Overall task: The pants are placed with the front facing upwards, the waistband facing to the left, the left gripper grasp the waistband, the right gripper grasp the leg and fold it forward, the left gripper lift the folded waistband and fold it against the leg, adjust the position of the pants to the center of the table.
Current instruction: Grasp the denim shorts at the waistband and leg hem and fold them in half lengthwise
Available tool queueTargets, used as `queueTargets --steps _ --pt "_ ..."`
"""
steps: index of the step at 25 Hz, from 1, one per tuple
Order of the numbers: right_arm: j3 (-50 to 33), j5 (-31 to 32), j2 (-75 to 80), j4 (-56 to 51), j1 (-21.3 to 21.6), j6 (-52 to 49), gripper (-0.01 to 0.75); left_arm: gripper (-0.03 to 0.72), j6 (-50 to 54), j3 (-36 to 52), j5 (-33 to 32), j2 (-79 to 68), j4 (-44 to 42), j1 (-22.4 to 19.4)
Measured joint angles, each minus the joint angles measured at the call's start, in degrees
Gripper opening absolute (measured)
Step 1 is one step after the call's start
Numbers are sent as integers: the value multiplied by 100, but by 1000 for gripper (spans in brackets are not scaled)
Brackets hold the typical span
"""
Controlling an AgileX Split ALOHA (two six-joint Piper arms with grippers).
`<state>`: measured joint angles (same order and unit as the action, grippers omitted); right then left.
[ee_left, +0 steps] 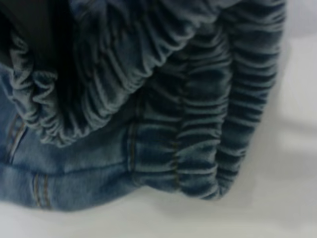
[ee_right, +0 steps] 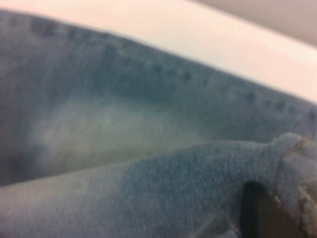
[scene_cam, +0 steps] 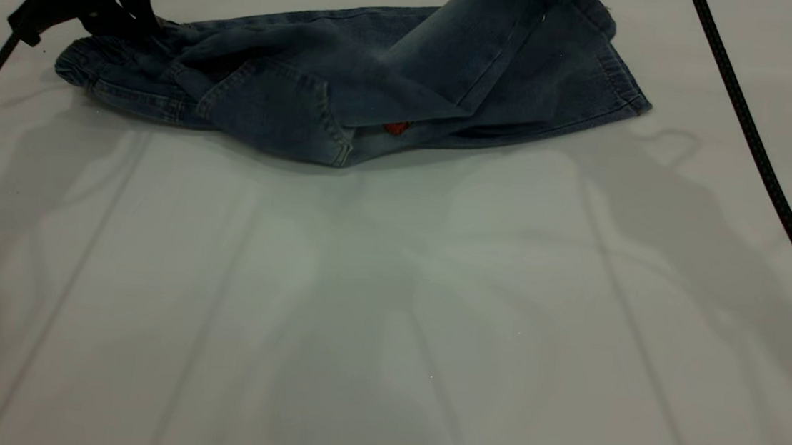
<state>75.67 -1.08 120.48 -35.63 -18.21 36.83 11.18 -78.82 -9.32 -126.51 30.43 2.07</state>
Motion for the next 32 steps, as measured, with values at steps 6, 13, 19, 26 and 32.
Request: queueTargets --steps 6,13,19,26,32 --pt "25 -714 151 -20 0 0 38 62 0 0 460 -24 268 0" --pt "62 -1253 533 -46 117 -11 38 62 0 0 1014 -29 577 0" --pt "73 -1451 800 -83 392 -122 38 62 0 0 1379 -36 758 0" --pt "73 -1626 869 -83 598 -259 40 62 0 0 1599 -36 904 0" --pt "73 -1484 869 -83 598 -275 108 80 -11 0 1594 -36 899 0"
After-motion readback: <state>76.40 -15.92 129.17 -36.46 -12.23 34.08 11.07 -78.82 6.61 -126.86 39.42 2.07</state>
